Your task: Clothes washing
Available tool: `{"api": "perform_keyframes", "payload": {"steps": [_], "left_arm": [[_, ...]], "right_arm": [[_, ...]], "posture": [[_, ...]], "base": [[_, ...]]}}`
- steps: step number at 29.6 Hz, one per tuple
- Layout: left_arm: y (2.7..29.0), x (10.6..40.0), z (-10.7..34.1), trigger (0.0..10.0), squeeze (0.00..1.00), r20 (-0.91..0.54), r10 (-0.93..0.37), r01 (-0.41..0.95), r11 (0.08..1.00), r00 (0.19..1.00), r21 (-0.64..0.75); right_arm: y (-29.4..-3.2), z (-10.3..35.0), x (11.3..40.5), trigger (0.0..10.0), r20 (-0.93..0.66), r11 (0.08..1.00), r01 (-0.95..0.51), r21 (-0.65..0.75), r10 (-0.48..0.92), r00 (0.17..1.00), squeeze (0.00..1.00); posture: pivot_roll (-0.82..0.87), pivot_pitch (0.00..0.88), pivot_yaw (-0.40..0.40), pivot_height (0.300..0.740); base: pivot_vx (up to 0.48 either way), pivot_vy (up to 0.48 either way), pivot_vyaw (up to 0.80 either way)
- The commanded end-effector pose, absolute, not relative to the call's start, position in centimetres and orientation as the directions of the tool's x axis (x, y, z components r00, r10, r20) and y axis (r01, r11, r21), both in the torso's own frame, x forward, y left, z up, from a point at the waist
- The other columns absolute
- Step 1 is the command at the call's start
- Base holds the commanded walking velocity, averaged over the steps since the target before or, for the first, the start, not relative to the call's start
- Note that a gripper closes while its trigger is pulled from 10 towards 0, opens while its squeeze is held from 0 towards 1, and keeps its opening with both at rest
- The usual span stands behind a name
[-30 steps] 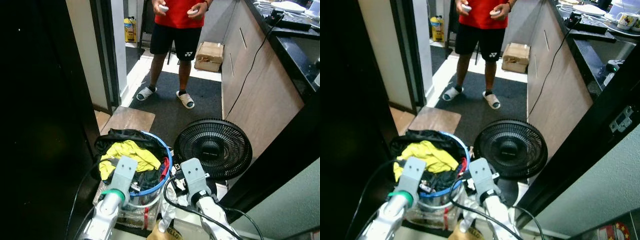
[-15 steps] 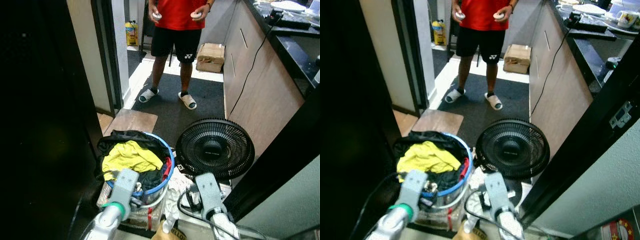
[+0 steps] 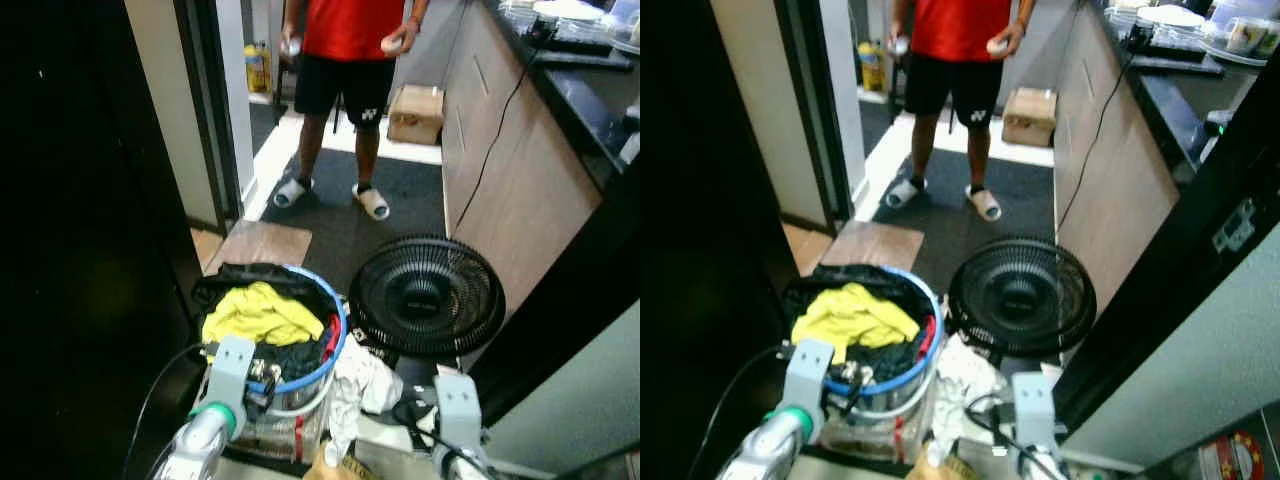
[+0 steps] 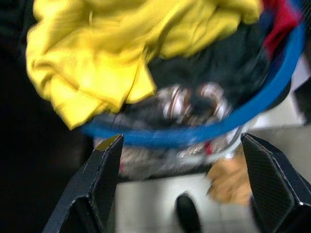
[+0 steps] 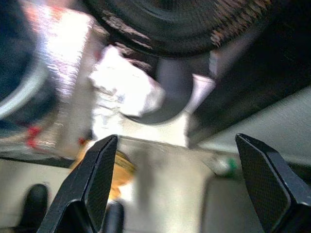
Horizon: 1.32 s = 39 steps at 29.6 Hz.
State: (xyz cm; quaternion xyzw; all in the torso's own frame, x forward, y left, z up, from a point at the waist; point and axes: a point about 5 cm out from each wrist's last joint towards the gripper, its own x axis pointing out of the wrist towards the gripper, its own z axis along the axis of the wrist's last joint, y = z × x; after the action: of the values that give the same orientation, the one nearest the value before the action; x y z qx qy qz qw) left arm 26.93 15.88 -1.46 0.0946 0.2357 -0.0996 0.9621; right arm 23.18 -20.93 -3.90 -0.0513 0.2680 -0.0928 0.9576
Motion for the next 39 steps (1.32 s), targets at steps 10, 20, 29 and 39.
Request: {"api": "perform_keyframes", "payload": {"steps": [10, 20, 29, 39], "left_arm": [[18.6, 23.8, -4.5, 10.0, 0.0, -0.638, -0.068, 0.231, 0.957, 0.767, 0.177], [18.1, 23.0, -5.5, 10.0, 0.0, -0.698, -0.067, 0.281, 0.939, 0.713, 0.197], [17.7, 22.3, -5.9, 10.0, 0.0, -0.703, -0.091, 0.355, 0.904, 0.706, 0.239], [18.1, 21.4, -6.4, 10.0, 0.0, -0.711, -0.081, 0.341, 0.912, 0.698, 0.23]], "right_arm": [[-20.8, -6.8, 19.3, 10.0, -0.66, 0.983, 0.025, -0.18, -0.14, 0.738, 0.0], [-18.1, -7.6, 18.9, 10.0, -0.722, 0.909, -0.338, -0.243, 0.064, 0.689, 0.0], [-19.3, -8.6, 16.8, 10.0, -0.789, 0.87, -0.408, -0.277, 0.036, 0.613, 0.0], [-17.2, -7.9, 18.4, 10.0, -0.723, 0.919, -0.329, -0.217, 0.075, 0.687, 0.0]], "posture": [[0.01, 0.0, 0.013, 0.74], [0.01, 0.0, -0.002, 0.74], [0.05, 0.0, -0.014, 0.74], [0.05, 0.0, -0.005, 0.74]], "base": [[0.0, 0.0, 0.0], [0.0, 0.0, 0.0], [0.0, 0.0, 0.0], [0.0, 0.0, 0.0]]}}
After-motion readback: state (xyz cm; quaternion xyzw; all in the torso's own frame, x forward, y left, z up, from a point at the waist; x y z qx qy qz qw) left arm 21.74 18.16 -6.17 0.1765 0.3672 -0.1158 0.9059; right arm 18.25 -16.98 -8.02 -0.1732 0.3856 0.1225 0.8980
